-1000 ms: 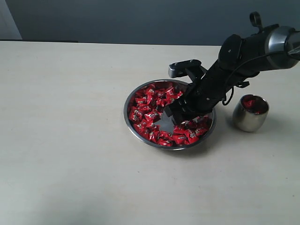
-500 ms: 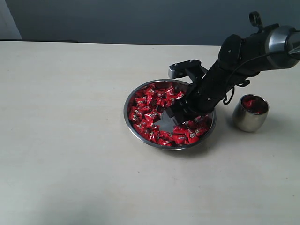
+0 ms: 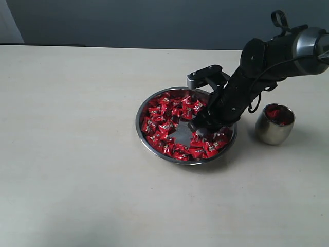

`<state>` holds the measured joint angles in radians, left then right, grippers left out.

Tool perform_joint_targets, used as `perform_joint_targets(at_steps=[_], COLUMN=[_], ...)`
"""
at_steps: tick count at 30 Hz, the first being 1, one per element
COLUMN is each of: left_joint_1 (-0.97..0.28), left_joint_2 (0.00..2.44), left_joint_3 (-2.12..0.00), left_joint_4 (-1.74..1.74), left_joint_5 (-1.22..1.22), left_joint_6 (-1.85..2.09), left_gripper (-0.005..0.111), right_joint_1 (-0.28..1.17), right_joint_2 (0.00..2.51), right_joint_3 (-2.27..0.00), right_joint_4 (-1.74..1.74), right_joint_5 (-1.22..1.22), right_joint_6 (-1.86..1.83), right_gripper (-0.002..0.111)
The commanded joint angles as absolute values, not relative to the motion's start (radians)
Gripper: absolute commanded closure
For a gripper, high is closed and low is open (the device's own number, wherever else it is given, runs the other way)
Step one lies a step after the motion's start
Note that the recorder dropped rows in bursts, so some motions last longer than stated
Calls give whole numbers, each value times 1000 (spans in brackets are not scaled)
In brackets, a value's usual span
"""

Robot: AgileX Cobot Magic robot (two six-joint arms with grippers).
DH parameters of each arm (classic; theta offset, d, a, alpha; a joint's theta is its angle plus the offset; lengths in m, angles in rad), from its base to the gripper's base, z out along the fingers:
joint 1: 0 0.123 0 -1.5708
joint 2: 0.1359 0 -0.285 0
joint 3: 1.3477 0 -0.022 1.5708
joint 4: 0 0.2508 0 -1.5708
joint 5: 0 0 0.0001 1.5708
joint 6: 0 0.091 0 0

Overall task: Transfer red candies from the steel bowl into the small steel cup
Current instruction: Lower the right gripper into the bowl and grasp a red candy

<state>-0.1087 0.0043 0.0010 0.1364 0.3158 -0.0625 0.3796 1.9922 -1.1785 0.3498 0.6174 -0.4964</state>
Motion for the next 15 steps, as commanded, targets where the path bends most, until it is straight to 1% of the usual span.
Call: perform_joint_targets(at_steps=[1, 4, 10, 15], left_joint_1=[-112, -112, -112, -112], left_joint_2=[0, 0, 0, 0], left_joint_3=[0, 0, 0, 0], left_joint_4=[135, 135, 135, 135], left_joint_5=[310, 310, 310, 310], left_joint_6=[-68, -68, -68, -68], left_gripper=[106, 106, 106, 106], right_joint_1=[380, 380, 380, 380], right_joint_2=[1982, 1982, 1982, 1982], right_joint_3=[-1183, -1183, -1183, -1183], right_joint_4=[339, 339, 325, 319], right_joint_5=[643, 643, 652, 659], right_joint_6=[-494, -494, -494, -494], right_gripper=[63, 67, 86, 90])
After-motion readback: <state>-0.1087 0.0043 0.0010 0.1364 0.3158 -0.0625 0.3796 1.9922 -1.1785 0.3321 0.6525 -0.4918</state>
